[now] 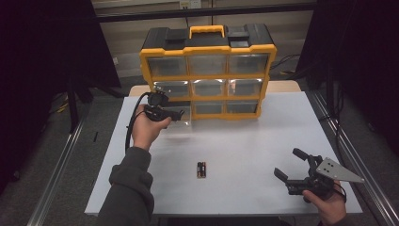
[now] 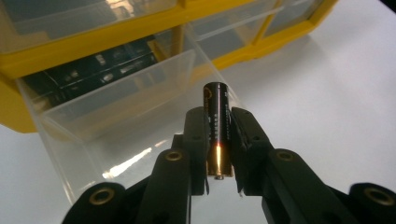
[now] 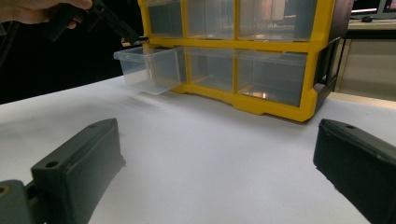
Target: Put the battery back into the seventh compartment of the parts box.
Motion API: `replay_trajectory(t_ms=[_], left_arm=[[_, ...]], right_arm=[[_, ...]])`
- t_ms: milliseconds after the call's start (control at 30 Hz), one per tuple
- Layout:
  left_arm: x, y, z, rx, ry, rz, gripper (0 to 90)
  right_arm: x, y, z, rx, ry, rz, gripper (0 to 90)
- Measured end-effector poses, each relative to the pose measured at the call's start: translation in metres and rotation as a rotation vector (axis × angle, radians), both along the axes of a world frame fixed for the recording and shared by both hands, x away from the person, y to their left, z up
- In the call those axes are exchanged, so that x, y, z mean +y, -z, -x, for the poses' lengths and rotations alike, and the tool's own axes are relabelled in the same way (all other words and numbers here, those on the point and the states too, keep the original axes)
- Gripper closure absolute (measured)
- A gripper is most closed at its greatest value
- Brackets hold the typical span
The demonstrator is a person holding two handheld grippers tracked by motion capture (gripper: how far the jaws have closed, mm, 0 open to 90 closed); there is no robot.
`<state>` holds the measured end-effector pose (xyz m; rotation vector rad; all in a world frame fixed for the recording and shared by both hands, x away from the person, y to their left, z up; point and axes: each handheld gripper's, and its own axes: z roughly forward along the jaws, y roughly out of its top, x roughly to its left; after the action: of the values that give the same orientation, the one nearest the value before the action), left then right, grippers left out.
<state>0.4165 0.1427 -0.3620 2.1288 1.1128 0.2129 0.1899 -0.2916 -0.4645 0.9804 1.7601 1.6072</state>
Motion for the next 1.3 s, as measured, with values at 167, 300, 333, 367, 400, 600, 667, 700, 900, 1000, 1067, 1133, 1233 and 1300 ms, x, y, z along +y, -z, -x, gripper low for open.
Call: replay_trajectory(t_ms=[167, 300, 333, 367, 400, 600, 667, 700, 900, 1000, 1067, 1133, 1233, 1300], left_arm=[[-0.001, 0.006, -0.008, -0.004, -0.026, -0.007, 77.5], [0.000, 0.011, -0.014, -0.013, -0.032, -0.012, 77.4], [0.000, 0.013, -0.015, -0.011, -0.036, 0.002, 77.2], [0.001, 0.015, -0.017, -0.014, -0.028, 0.003, 75.6], [0.001, 0.015, -0.017, -0.028, -0.031, 0.003, 69.2], [0.000, 0.013, -0.012, -0.029, -0.013, 0.018, 54.9], [0.001, 0.010, -0.010, -0.029, -0.004, 0.022, 51.0], [0.001, 0.007, -0.005, -0.044, -0.009, 0.037, 46.9], [0.002, -0.001, 0.008, -0.061, 0.035, 0.049, 38.3], [0.002, -0.001, 0.017, -0.076, 0.055, 0.074, 34.3], [0.004, -0.001, 0.023, -0.080, 0.070, 0.082, 31.3], [0.005, 0.001, 0.027, -0.074, 0.091, 0.087, 28.9], [0.004, 0.007, 0.035, -0.081, 0.089, 0.101, 26.2], [0.004, 0.010, 0.040, -0.077, 0.102, 0.098, 24.8]], right_arm=[[0.000, 0.000, 0.000, -0.001, -0.001, -0.001, 0.7], [-0.001, 0.000, 0.000, 0.002, 0.001, -0.003, 0.7], [-0.001, 0.000, 0.000, 0.004, 0.001, -0.004, 0.7], [-0.001, 0.000, 0.000, 0.005, 0.000, -0.004, 0.7], [-0.001, 0.000, 0.000, 0.004, 0.001, -0.003, 0.7], [-0.002, 0.000, 0.001, 0.006, 0.002, -0.007, 0.7], [-0.002, 0.000, 0.000, 0.005, 0.001, -0.011, 0.7], [-0.003, 0.000, 0.001, 0.005, 0.000, -0.008, 0.7], [-0.002, 0.000, 0.000, 0.003, 0.002, -0.009, 0.7], [-0.002, 0.000, 0.000, 0.002, 0.003, -0.008, 0.7], [-0.002, 0.000, 0.001, 0.003, 0.002, -0.008, 0.7], [-0.002, 0.000, 0.001, 0.003, 0.003, -0.008, 0.7], [-0.001, 0.000, 0.001, 0.004, 0.007, -0.007, 0.7], [-0.001, 0.000, 0.001, 0.004, 0.008, -0.007, 0.7]])
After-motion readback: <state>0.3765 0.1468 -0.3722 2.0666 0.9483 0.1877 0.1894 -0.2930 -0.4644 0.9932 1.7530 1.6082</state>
